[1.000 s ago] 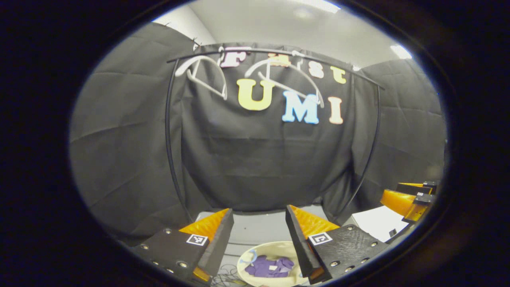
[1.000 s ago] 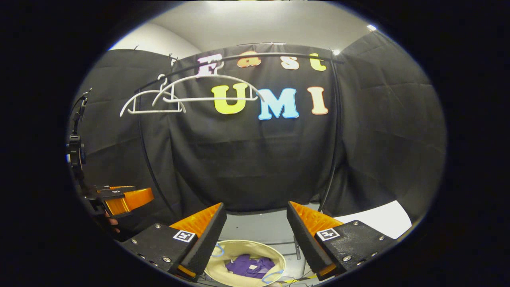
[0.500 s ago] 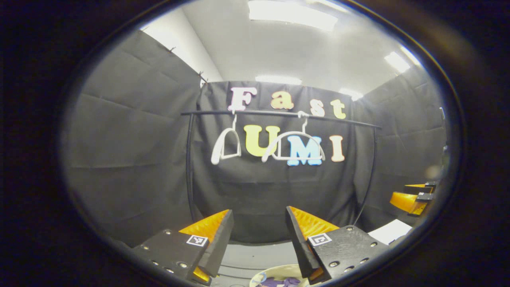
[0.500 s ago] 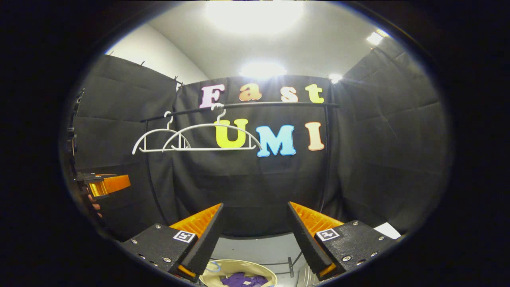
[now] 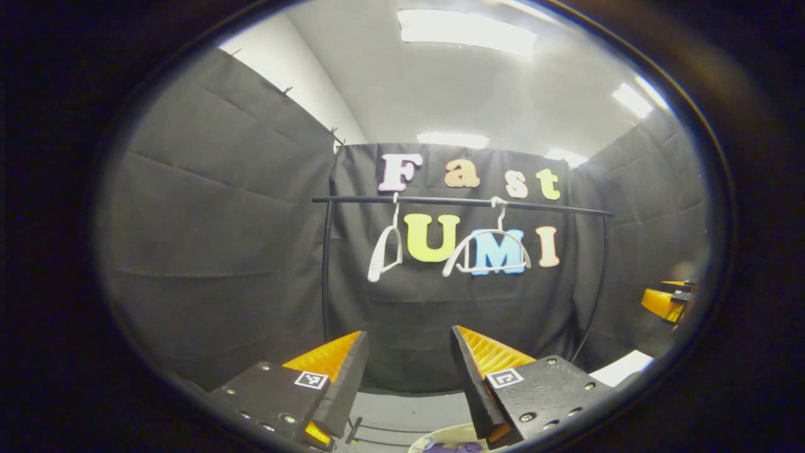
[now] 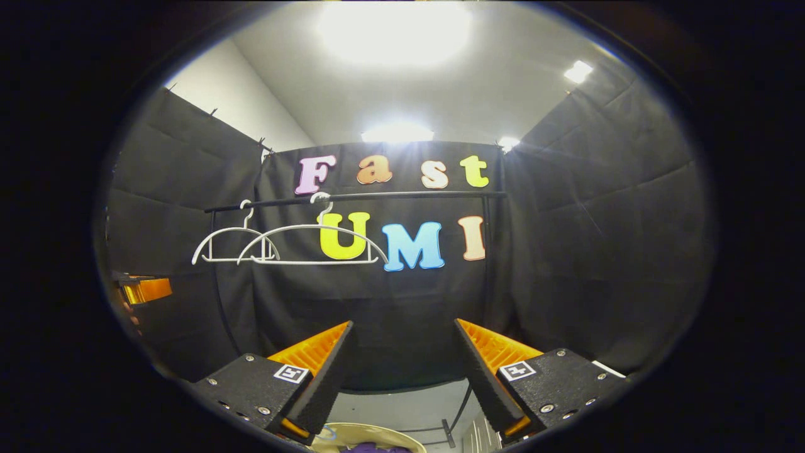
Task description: Grasp the clothes on the hanger with both hands and then place them into the laundry hamper below.
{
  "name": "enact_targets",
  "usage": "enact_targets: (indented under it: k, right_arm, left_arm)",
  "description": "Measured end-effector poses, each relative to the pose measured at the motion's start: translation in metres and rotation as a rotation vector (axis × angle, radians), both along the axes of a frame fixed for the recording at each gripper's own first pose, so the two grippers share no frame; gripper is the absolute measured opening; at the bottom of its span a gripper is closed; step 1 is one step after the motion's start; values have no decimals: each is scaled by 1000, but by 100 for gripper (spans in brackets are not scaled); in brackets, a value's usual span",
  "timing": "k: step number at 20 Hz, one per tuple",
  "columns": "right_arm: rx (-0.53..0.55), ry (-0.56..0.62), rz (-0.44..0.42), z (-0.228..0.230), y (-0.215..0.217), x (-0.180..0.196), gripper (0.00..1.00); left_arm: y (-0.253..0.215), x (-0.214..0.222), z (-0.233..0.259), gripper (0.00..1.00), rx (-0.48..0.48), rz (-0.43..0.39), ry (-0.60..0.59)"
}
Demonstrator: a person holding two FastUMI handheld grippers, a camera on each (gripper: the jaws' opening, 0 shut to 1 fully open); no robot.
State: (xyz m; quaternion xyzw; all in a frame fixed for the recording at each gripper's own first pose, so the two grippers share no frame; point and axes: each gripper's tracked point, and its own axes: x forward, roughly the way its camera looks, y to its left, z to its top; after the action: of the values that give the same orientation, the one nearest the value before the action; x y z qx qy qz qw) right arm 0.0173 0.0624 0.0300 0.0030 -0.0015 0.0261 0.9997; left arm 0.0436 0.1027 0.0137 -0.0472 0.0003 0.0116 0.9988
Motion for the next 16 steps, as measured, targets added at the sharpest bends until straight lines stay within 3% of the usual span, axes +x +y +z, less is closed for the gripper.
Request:
enact_targets:
  k: [2, 3, 6, 9, 16]
  right_arm:
    - [8, -4, -4, 2, -1, 0, 94]
    - [12, -4, -5, 2, -1, 0, 94]
    - [12, -2, -13, 3, -3, 2, 94]
    - [14, 2, -22, 0, -5, 5, 94]
    - [41, 25, -41, -8, -10, 3, 94]
  left_arm:
    - [2, 1, 1, 81, -10, 8, -7]
    - [4, 2, 1, 70, -9, 13, -8]
    - [7, 3, 4, 81, 11, 22, -15]
    - [7, 4, 4, 76, 24, 23, -18]
    - [4, 5, 5, 76, 43, 26, -19]
